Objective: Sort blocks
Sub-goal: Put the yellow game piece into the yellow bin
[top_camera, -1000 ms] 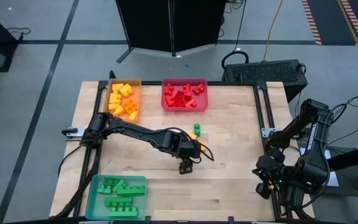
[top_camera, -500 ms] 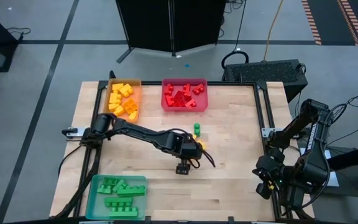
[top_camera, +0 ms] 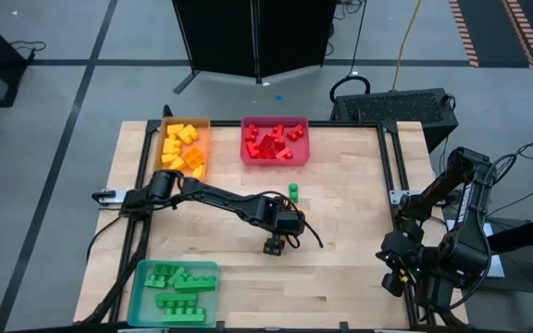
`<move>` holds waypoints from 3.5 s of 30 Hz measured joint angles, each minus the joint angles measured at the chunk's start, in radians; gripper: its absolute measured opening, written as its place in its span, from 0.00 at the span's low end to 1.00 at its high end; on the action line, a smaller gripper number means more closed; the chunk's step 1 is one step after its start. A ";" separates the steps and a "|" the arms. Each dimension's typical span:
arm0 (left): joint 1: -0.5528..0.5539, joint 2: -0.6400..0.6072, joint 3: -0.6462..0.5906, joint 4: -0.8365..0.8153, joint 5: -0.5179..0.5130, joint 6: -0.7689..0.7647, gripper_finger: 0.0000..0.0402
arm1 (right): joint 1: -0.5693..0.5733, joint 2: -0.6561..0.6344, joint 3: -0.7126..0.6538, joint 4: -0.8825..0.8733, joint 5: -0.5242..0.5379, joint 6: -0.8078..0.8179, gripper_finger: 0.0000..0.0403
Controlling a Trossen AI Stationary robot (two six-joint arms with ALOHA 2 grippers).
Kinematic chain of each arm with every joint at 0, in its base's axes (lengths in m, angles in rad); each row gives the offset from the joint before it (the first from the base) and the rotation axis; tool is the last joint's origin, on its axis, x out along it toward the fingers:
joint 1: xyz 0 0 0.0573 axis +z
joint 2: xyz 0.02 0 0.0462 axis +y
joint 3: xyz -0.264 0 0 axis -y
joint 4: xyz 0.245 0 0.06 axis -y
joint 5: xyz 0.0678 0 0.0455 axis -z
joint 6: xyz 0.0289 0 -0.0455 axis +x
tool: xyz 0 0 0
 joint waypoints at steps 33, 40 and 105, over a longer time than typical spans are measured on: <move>0.052 0.053 0.115 -0.065 -0.092 0.086 0.88 | 0.000 0.000 -0.003 0.000 0.007 -0.045 0.00; 0.080 0.074 0.115 0.003 -0.071 0.126 0.88 | 0.000 0.000 -0.003 0.000 0.007 -0.043 0.00; 0.945 -0.819 -0.749 -0.211 -0.269 -0.588 0.75 | -0.002 0.000 -0.004 0.009 0.084 0.037 0.00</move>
